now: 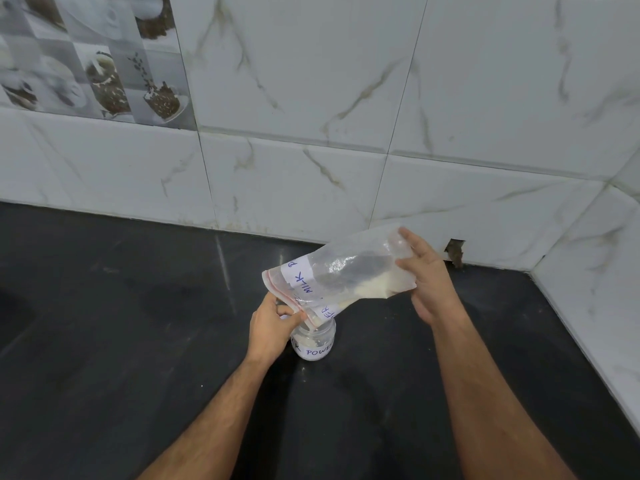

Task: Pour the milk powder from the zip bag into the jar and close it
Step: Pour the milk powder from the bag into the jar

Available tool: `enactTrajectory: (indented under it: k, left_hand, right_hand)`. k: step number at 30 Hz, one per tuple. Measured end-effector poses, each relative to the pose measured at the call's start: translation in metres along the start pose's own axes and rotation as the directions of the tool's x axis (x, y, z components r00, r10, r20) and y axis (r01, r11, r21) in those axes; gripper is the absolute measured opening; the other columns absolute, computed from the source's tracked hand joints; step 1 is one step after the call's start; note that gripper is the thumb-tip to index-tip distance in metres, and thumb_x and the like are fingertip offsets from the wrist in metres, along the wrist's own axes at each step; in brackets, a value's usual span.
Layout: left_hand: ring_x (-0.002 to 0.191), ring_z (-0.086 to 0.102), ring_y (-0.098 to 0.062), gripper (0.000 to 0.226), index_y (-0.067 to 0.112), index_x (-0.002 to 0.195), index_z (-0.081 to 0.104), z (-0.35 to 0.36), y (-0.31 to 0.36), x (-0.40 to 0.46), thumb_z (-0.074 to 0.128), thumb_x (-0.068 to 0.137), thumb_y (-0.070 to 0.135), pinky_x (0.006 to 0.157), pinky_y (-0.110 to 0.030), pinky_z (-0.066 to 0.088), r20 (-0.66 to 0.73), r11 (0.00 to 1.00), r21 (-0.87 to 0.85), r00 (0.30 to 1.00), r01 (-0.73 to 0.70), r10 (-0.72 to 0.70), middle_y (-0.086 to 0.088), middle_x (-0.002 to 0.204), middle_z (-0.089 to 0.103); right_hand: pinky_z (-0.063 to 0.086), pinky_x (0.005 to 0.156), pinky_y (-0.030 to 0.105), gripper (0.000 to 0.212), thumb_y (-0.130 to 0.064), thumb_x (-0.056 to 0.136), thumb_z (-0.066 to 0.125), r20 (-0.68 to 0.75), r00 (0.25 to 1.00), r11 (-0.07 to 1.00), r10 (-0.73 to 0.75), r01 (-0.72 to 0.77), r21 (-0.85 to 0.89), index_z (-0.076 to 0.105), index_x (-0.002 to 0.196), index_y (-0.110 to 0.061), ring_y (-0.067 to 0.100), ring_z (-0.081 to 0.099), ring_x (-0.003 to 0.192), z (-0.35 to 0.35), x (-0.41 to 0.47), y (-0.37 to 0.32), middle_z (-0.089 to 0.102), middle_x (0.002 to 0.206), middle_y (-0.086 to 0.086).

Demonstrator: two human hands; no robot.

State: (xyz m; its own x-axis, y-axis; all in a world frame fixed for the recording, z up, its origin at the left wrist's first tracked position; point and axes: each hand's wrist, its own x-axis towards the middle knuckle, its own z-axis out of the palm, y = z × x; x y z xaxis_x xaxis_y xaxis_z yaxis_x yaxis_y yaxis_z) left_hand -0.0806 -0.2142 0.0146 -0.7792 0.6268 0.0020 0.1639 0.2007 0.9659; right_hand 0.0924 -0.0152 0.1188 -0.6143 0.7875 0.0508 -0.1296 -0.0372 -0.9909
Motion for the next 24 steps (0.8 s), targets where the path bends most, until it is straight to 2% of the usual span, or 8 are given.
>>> enactTrajectory:
  k: [3, 4, 8, 11, 15, 19, 22, 24]
  left_hand:
    - [0.077, 0.071, -0.001, 0.039, 0.036, 0.100, 0.060, 0.001, 0.000, 0.000, 0.085, 0.074, 0.020, 0.068, -0.018, 0.050, 0.003, 1.000, 0.001, 1.000, -0.003, 0.003, 0.014, 0.081, 0.076]
    - [0.077, 0.071, -0.001, 0.040, 0.036, 0.101, 0.060, 0.001, 0.000, 0.000, 0.085, 0.074, 0.021, 0.068, -0.018, 0.050, 0.002, 1.000, 0.001, 1.000, -0.003, 0.003, 0.013, 0.081, 0.076]
    - [0.077, 0.070, 0.001, 0.039, 0.037, 0.098, 0.059, 0.003, -0.001, 0.000, 0.084, 0.075, 0.020, 0.067, -0.017, 0.048, -0.005, 1.000, -0.006, 1.000, -0.002, 0.002, 0.016, 0.081, 0.075]
    - [0.077, 0.071, 0.000, 0.039, 0.038, 0.098, 0.059, 0.003, -0.002, 0.000, 0.085, 0.074, 0.021, 0.067, -0.017, 0.049, -0.012, 1.000, -0.013, 1.000, 0.004, -0.004, 0.013, 0.080, 0.076]
    - [0.080, 0.071, -0.001, 0.039, 0.039, 0.099, 0.060, 0.002, -0.002, -0.001, 0.086, 0.074, 0.025, 0.066, -0.014, 0.049, -0.017, 1.000, -0.020, 1.000, 0.007, -0.007, 0.012, 0.084, 0.077]
    - [0.080, 0.071, -0.003, 0.038, 0.039, 0.099, 0.059, 0.003, -0.002, -0.001, 0.085, 0.074, 0.026, 0.066, -0.014, 0.048, -0.029, 1.000, -0.018, 1.000, 0.011, -0.012, 0.007, 0.084, 0.076]
    - [0.083, 0.072, -0.006, 0.039, 0.033, 0.101, 0.060, 0.003, -0.002, -0.001, 0.086, 0.075, 0.023, 0.073, -0.021, 0.053, -0.034, 0.999, -0.040, 0.999, 0.036, -0.037, 0.004, 0.085, 0.076]
    - [0.080, 0.073, -0.005, 0.036, 0.026, 0.100, 0.060, 0.004, -0.003, -0.001, 0.086, 0.076, 0.019, 0.078, -0.030, 0.057, -0.034, 0.997, -0.058, 0.998, 0.058, -0.060, 0.006, 0.081, 0.077]
  right_hand:
    - [0.057, 0.078, 0.024, 0.084, 0.002, 0.084, 0.061, 0.046, 0.999, 0.999, 0.006, -0.008, 0.037, 0.030, 0.150, -0.040, 0.016, 0.072, 0.106, -0.003, 0.003, 0.001, 0.075, 0.116, -0.005]
    - [0.057, 0.080, 0.027, 0.084, -0.003, 0.085, 0.065, 0.042, 0.999, 0.998, 0.033, -0.036, 0.056, 0.027, 0.153, -0.035, 0.018, 0.071, 0.109, -0.004, 0.002, -0.001, 0.073, 0.119, -0.002]
    - [0.051, 0.093, 0.047, 0.045, -0.017, 0.098, 0.057, 0.120, 0.992, 0.992, 0.037, -0.051, 0.117, 0.052, 0.138, 0.002, 0.037, 0.061, 0.117, -0.007, -0.002, -0.005, 0.060, 0.131, 0.022]
    - [0.052, 0.092, 0.045, 0.043, -0.023, 0.099, 0.055, 0.107, 0.994, 0.979, 0.034, -0.054, 0.195, 0.054, 0.135, 0.002, 0.035, 0.060, 0.115, -0.009, -0.004, -0.008, 0.061, 0.127, 0.020]
    - [0.047, 0.093, 0.053, 0.047, -0.042, 0.093, 0.062, 0.080, 0.996, 0.989, 0.048, -0.058, 0.138, 0.068, 0.121, -0.004, 0.035, 0.063, 0.115, -0.005, -0.002, -0.012, 0.066, 0.120, 0.016]
    - [0.053, 0.094, 0.046, 0.071, -0.065, 0.094, 0.045, 0.059, 0.996, 0.974, 0.071, -0.082, 0.209, 0.060, 0.133, -0.008, 0.035, 0.060, 0.126, -0.004, -0.004, -0.009, 0.065, 0.132, 0.014]
    - [0.055, 0.091, 0.046, 0.111, -0.090, 0.067, 0.051, -0.009, 0.996, 0.949, 0.092, -0.085, 0.305, 0.032, 0.155, -0.024, 0.030, 0.060, 0.128, 0.001, -0.012, -0.002, 0.056, 0.144, 0.009]
    - [0.055, 0.093, 0.042, 0.132, -0.095, 0.049, 0.059, -0.015, 0.998, 0.957, 0.059, -0.052, 0.285, 0.015, 0.158, -0.035, 0.020, 0.061, 0.126, 0.009, -0.021, 0.007, 0.054, 0.144, -0.001]
